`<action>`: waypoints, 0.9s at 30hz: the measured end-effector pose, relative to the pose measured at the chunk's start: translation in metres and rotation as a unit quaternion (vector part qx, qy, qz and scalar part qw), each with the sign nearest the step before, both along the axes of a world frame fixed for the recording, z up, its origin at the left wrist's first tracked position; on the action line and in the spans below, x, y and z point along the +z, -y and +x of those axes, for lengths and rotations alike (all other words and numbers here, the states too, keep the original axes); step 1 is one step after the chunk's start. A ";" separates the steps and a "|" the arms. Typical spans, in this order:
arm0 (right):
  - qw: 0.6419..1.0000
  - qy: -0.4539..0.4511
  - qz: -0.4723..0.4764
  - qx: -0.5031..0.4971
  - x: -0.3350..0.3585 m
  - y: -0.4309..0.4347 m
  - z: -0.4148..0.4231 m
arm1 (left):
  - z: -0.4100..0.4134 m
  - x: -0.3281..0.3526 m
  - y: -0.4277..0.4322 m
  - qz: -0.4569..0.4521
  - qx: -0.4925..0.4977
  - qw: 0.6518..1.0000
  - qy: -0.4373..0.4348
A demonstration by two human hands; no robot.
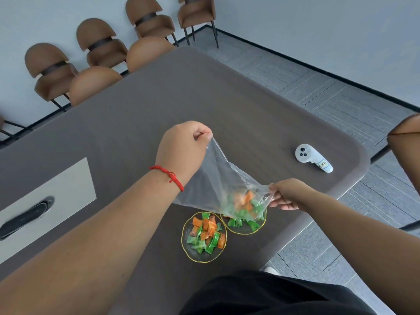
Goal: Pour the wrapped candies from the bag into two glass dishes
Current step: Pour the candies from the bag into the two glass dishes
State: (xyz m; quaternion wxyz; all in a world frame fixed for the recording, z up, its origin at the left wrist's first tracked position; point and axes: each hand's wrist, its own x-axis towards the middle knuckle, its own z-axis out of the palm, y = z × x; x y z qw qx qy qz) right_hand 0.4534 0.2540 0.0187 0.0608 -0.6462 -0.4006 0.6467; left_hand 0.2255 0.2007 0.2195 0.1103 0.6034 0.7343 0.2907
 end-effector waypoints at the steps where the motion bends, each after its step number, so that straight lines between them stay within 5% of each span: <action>1: 1.000 -0.002 0.003 0.000 0.004 -0.004 -0.002 | -0.008 0.001 0.001 0.007 0.009 1.000 0.000; 7: 0.999 -0.039 0.003 0.021 0.038 -0.039 -0.029 | -0.080 0.004 0.006 -0.014 0.092 0.996 0.002; 14: 0.994 -0.068 0.079 0.042 0.076 -0.085 -0.094 | -0.151 -0.012 0.011 -0.013 0.182 0.953 0.241; 20: 0.983 -0.074 0.160 0.052 0.069 -0.096 -0.123 | -0.181 -0.057 0.031 -0.020 0.241 0.947 0.213; 27: 0.989 -0.026 0.126 0.068 0.001 -0.100 -0.134 | -0.172 -0.163 0.060 -0.091 0.307 0.912 0.255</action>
